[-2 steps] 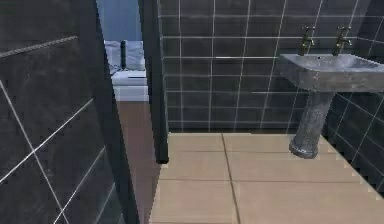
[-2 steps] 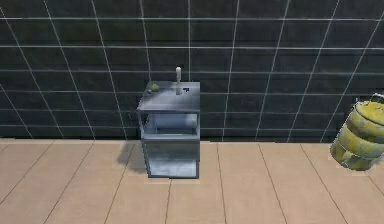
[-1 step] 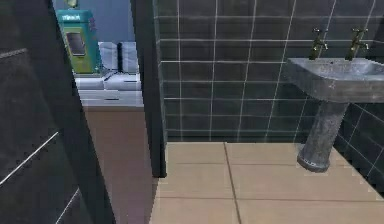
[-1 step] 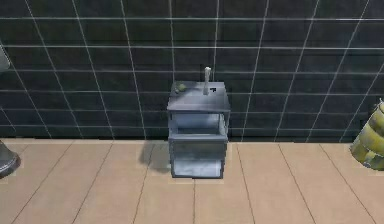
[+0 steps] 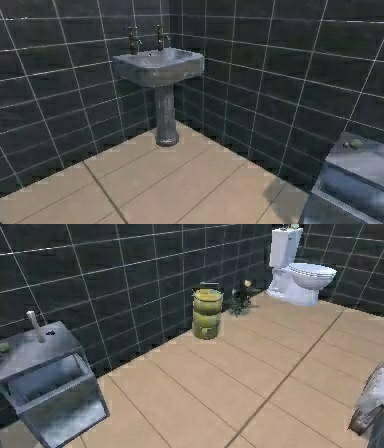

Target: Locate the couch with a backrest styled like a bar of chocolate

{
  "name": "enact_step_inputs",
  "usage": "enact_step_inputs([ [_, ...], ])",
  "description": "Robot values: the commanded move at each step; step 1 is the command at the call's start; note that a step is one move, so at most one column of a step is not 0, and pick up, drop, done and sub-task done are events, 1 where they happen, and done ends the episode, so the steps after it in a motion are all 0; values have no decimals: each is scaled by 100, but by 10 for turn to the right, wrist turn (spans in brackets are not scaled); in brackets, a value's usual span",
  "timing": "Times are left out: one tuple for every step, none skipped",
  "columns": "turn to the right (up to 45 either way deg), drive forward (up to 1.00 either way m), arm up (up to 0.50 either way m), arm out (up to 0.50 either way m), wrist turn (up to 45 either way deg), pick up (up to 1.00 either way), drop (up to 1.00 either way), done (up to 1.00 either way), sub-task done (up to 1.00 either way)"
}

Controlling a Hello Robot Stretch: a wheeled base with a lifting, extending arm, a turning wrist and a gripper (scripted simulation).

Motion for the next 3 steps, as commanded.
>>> enact_step_inputs([
  [390, 0, 0, 0, 0, 0, 0, 0, 0],
  [0, 20, 0, 0, 0, 0, 0, 0, 0],
  [-450, 0, 0, 0, 0, 0, 0, 0, 0],
])
